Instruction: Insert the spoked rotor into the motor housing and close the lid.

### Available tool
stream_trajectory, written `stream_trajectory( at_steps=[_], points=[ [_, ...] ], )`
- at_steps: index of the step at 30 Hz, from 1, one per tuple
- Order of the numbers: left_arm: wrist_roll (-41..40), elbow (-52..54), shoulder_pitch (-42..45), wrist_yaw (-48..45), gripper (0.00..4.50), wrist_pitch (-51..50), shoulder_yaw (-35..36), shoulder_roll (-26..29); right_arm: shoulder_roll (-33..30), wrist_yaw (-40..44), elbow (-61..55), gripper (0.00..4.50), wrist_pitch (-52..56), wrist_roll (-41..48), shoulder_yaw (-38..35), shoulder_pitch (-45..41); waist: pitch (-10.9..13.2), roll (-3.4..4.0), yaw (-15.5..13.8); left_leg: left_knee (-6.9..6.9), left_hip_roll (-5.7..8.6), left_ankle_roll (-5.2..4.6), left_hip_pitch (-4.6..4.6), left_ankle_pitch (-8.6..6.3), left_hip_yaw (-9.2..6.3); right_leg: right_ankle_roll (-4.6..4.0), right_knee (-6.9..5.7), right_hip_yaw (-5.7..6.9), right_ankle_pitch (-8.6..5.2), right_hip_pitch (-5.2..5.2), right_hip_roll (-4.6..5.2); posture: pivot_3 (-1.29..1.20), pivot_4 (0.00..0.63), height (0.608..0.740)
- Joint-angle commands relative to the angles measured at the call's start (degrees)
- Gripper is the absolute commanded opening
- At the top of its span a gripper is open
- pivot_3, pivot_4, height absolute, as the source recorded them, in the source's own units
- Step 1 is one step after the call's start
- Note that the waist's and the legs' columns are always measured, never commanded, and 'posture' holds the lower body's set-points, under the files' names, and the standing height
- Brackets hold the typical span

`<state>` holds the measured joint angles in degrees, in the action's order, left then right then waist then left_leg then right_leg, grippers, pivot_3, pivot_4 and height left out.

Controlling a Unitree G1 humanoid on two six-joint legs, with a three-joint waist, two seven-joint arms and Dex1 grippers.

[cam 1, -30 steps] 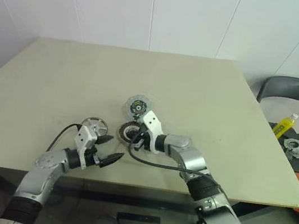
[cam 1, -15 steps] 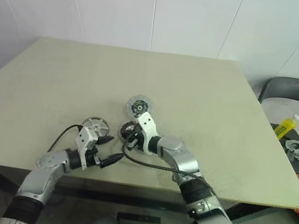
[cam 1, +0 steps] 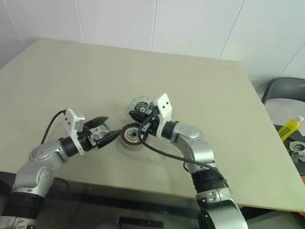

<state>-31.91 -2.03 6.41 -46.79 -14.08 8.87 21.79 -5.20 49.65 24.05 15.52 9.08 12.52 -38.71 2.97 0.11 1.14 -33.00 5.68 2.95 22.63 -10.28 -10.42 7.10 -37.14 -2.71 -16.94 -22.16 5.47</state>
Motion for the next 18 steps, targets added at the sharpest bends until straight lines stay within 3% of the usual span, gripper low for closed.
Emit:
stream_trajectory(
  at_steps=[1,8,13,18],
  points=[
    [-5.96,8.46,-1.71,5.15,4.50,-8.48,3.07,0.50,-2.16,5.17,-3.09,0.03,-2.88,-0.94,2.75,-1.38,0.00,0.00,0.12,-0.01,0.00,0.00,0.00,0.00,0.00,0.00,0.00,0.00,0.00,0.00,0.00,0.00,0.000,0.740],
    [-32.99,22.48,-11.49,27.39,4.50,-29.48,15.24,-2.19,-8.77,14.66,-6.03,0.03,-6.12,-1.20,4.75,-4.27,0.03,-0.04,0.02,-0.01,-0.04,0.01,0.00,-0.01,-0.01,0.02,0.00,-0.04,-0.01,0.00,0.02,0.00,0.000,0.740],
    [-48.68,20.99,-14.23,44.11,4.50,-32.41,21.57,-3.96,-11.64,20.24,-7.05,0.03,-7.72,-0.27,4.98,-6.72,0.03,-0.08,-0.33,-0.15,-0.09,0.07,0.00,-0.04,0.00,0.15,0.00,0.01,-0.12,0.05,0.03,0.00,0.000,0.740],
    [-57.76,18.11,-15.27,53.80,4.50,-32.03,22.21,-5.12,-12.96,22.92,-6.21,0.03,-10.16,-1.14,5.16,-8.06,0.00,-0.14,-0.49,-0.16,-0.07,0.07,0.00,-0.05,0.27,-0.04,0.11,0.00,0.00,0.07,0.13,0.00,0.000,0.740]
  ],
)
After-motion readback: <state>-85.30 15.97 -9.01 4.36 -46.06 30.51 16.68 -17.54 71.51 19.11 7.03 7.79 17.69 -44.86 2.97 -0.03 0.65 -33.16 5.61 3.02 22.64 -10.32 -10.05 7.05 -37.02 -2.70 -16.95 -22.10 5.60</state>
